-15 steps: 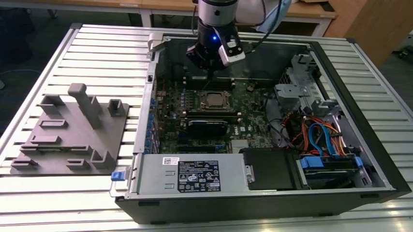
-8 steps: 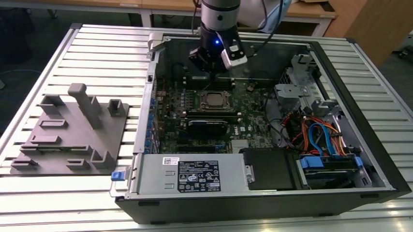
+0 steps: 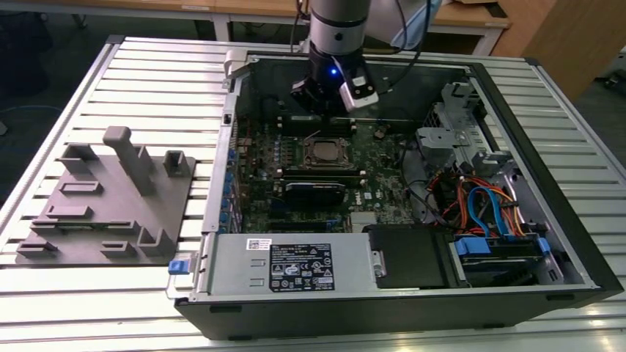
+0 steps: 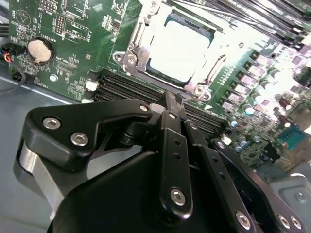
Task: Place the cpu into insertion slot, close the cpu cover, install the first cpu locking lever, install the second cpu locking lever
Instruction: 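Install the first cpu locking lever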
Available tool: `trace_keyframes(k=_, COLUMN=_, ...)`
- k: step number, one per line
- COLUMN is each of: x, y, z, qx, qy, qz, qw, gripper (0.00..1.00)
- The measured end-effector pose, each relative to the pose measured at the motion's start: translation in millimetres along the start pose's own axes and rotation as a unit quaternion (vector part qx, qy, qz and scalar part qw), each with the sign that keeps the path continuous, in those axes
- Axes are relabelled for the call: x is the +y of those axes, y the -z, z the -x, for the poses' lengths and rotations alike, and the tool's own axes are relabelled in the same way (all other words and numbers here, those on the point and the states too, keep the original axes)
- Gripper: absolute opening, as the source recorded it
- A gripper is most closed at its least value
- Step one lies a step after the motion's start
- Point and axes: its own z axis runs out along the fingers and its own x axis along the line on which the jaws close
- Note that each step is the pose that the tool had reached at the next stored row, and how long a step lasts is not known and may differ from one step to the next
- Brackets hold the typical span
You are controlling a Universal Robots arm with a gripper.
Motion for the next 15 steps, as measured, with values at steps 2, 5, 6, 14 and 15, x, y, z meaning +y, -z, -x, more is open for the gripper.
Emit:
trace_keyframes(k=2, x=0.0, y=-0.1, z=0.2, qx=0.0001, qy=0.000, qz=-0.0001, qw=1.0000, gripper=0.10)
trace_keyframes(k=5, x=0.0, y=-0.1, z=-0.1, qx=0.0002, qy=0.000, qz=0.0002, qw=1.0000, gripper=0.10)
trace_keyframes(k=6, x=-0.1, y=-0.2, z=-0.9, qx=0.0002, qy=0.000, qz=0.0007, qw=1.0000, gripper=0.10)
trace_keyframes(k=14, x=-0.5, y=-0.1, z=-5.3, qx=0.0017, qy=0.021, qz=0.0021, qw=0.9998, gripper=0.10)
trace_keyframes(k=15, x=-0.5, y=-0.1, z=-5.4, qx=0.0019, qy=0.024, qz=0.0021, qw=0.9997, gripper=0.10)
